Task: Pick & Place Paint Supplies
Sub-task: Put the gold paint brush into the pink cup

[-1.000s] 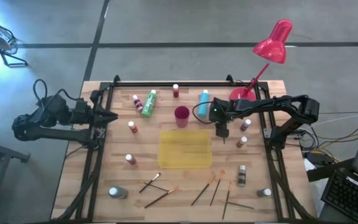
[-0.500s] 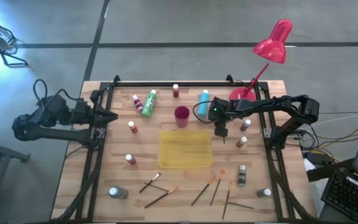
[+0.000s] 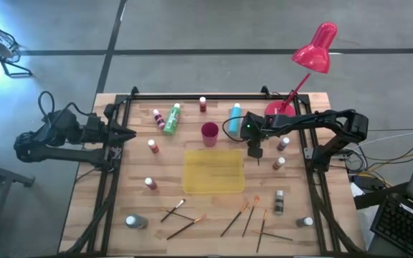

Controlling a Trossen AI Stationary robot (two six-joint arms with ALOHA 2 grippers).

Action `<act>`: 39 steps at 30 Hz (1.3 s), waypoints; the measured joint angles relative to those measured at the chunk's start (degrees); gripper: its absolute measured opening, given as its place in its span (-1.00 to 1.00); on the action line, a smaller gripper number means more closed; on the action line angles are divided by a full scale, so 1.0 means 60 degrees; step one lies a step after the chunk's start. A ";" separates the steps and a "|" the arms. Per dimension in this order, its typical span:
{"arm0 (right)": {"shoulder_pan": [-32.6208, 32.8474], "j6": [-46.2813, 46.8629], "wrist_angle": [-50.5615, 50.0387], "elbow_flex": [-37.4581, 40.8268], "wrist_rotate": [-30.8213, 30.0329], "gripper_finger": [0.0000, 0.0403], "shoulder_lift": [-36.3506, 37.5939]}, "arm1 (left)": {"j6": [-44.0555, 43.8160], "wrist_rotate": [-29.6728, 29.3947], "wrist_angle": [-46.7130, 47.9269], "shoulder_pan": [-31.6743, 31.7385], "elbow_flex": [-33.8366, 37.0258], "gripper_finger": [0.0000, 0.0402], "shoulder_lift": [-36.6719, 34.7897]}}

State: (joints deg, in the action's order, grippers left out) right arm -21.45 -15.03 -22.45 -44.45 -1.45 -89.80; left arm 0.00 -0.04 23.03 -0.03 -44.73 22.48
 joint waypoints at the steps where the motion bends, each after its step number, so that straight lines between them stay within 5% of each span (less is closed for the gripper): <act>1: 0.0000 0.0000 0.0009 0.0009 0.0001 -0.25 0.0000 | -0.0002 -0.0001 0.0000 0.0000 0.0000 -0.77 0.0002; 9: 0.0004 0.0000 0.0176 0.0238 -0.0001 -0.24 0.0000 | 0.0000 0.0001 0.0000 0.0000 0.0000 -0.77 0.0001; 25: -0.0026 -0.0068 0.0603 0.0026 -0.0086 -0.58 -0.1194 | -0.0001 0.0000 0.0000 -0.0001 0.0000 -0.77 0.0002; 32: -0.0023 -0.0301 0.0495 0.0012 -0.0259 -0.92 -0.0549 | 0.0000 0.0000 0.0000 0.0000 0.0000 -0.77 0.0002; 39: -0.0046 -0.0178 -0.0003 -0.0004 -0.0325 -0.96 0.0058 | 0.0001 0.0001 0.0000 0.0004 0.0000 -0.77 0.0003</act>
State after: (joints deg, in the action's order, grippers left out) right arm -21.73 -16.09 -22.46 -44.47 -3.40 -89.45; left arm 0.01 -0.03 23.03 -0.01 -44.73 22.50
